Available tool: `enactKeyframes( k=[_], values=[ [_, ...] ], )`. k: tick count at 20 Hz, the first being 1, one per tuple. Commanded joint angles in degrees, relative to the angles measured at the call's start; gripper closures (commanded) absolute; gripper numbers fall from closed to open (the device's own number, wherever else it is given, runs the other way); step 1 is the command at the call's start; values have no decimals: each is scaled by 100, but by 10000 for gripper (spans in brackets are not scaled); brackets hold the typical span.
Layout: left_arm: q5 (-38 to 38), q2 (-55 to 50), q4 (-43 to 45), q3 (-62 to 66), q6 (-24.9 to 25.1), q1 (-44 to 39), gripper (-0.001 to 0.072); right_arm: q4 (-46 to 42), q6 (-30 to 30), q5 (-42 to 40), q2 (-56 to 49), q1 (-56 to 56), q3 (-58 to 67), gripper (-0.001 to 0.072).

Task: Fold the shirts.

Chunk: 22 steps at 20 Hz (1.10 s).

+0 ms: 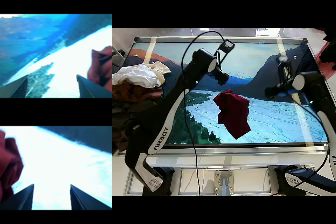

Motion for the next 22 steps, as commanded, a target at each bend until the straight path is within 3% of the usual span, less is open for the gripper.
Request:
enactKeyframes(
  k=[1, 4, 10, 11, 12, 13, 14, 22],
  values=[
    [-116, 17, 313, -120, -275, 236, -2, 2236, -1056, -586, 4, 0, -1346, 203],
    [-197, -13, -52, -352, -264, 304, -1, 3661, -1843, -1425, 4, 107, -2009, 203],
    [-227, -31, -433, -350, -256, 304, -1, 4214, -2312, -1985, -199, 782, -2179, 205],
    [-260, -37, -514, -350, -251, 304, 0, 4229, -2312, -2192, -269, 883, -2179, 246],
    [-289, -42, -619, -352, -240, 304, 0, 4214, -2310, -2350, -317, 940, -2179, 381],
    [-313, -52, -662, -352, -238, 304, 0, 4203, -2310, -2465, -328, 949, -2179, 593],
    [-337, -68, -704, -352, -240, 304, 1, 4175, -2308, -2529, -323, 920, -2173, 678],
    [-461, -407, -841, -387, -264, 304, 1, 2516, -1792, -1711, 590, -651, -1412, 679]
  ],
)
